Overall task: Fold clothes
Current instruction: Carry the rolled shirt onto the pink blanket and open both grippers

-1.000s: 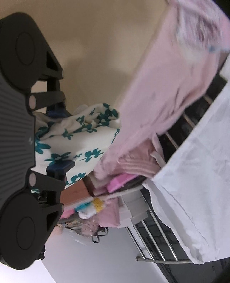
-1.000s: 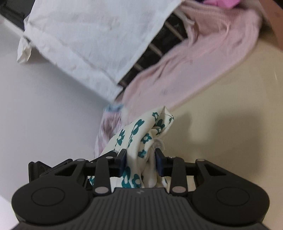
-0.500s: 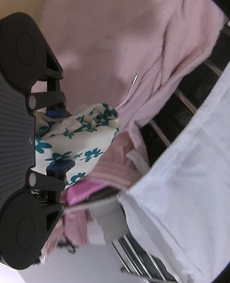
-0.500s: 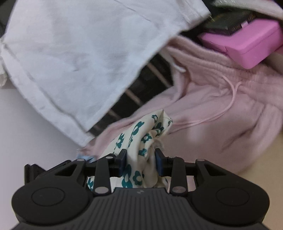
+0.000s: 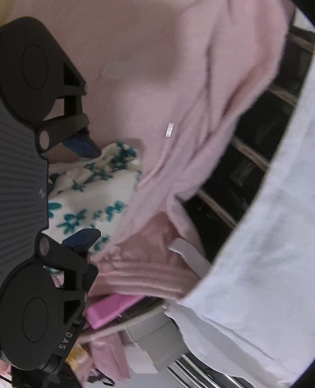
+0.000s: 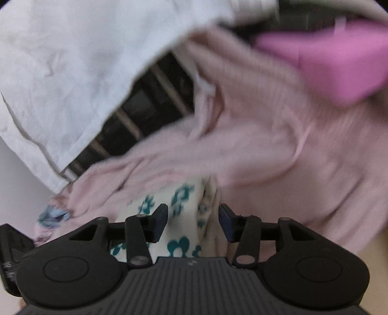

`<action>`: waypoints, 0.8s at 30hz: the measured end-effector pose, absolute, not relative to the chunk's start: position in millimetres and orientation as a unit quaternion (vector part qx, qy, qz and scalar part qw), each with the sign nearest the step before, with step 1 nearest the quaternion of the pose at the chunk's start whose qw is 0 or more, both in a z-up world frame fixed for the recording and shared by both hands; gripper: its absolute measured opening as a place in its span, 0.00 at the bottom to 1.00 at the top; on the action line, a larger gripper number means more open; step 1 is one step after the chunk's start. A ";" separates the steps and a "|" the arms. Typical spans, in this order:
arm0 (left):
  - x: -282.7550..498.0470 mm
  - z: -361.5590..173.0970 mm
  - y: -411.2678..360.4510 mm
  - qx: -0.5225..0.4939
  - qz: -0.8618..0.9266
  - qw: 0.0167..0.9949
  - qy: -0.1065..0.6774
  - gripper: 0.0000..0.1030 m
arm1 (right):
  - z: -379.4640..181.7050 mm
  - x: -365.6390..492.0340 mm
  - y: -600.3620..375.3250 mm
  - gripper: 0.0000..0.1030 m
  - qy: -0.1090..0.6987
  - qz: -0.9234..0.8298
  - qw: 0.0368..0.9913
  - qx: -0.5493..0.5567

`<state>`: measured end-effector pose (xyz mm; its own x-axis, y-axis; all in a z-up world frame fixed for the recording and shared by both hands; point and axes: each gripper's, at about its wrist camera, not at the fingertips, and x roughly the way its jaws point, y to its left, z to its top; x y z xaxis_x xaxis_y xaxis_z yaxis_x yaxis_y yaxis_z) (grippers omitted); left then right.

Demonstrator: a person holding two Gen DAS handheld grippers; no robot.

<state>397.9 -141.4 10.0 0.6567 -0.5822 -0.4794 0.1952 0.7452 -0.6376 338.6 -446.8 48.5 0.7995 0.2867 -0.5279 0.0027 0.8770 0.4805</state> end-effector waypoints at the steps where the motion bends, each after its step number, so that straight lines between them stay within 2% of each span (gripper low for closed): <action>1: 395.4 16.4 -138.1 -0.276 -0.226 0.870 0.339 0.61 | 55.5 333.9 -446.9 0.45 0.296 0.070 0.925 0.227; 3: 390.2 26.6 -138.0 -0.265 -0.226 0.882 0.318 0.57 | 68.9 325.2 -445.5 0.38 0.275 0.068 0.934 0.218; 4: 387.9 27.2 -142.3 -0.249 -0.223 0.889 0.313 0.46 | 72.1 323.4 -442.6 0.28 0.270 0.075 0.936 0.214; 5: 385.6 27.7 -146.7 -0.233 -0.221 0.895 0.308 0.40 | 72.7 323.5 -437.5 0.18 0.272 0.081 0.937 0.203; 6: 383.3 28.2 -151.0 -0.218 -0.219 0.902 0.303 0.34 | 70.5 325.3 -431.2 0.15 0.279 0.080 0.939 0.187; 9: 383.3 15.7 -160.8 -0.186 -0.211 0.909 0.307 0.29 | 52.1 336.5 -413.7 0.13 0.319 0.071 0.935 0.138; 14: 389.0 2.5 -158.8 -0.192 -0.208 0.904 0.321 0.33 | 47.5 338.9 -404.2 0.15 0.339 0.062 0.932 0.114; 16: 393.1 0.1 -151.6 -0.219 -0.208 0.894 0.330 0.37 | 53.1 334.8 -408.9 0.24 0.326 0.057 0.935 0.125; 17: 394.4 -1.5 -148.4 -0.230 -0.208 0.890 0.333 0.38 | 54.1 333.7 -411.4 0.33 0.322 0.053 0.937 0.129; 18: 395.8 -3.2 -145.3 -0.241 -0.209 0.886 0.336 0.42 | 51.8 334.9 -411.7 0.34 0.324 0.050 0.936 0.127; 20: 395.7 -5.2 -139.1 -0.262 -0.205 0.882 0.334 0.41 | 43.8 338.9 -414.7 0.33 0.339 0.054 0.929 0.138; 21: 394.0 -4.6 -137.6 -0.266 -0.202 0.884 0.328 0.38 | 39.9 340.6 -416.4 0.24 0.346 0.060 0.925 0.145; 24: 392.4 -0.5 -146.5 -0.226 -0.206 0.894 0.328 0.29 | 38.8 340.4 -413.3 0.19 0.361 0.075 0.920 0.133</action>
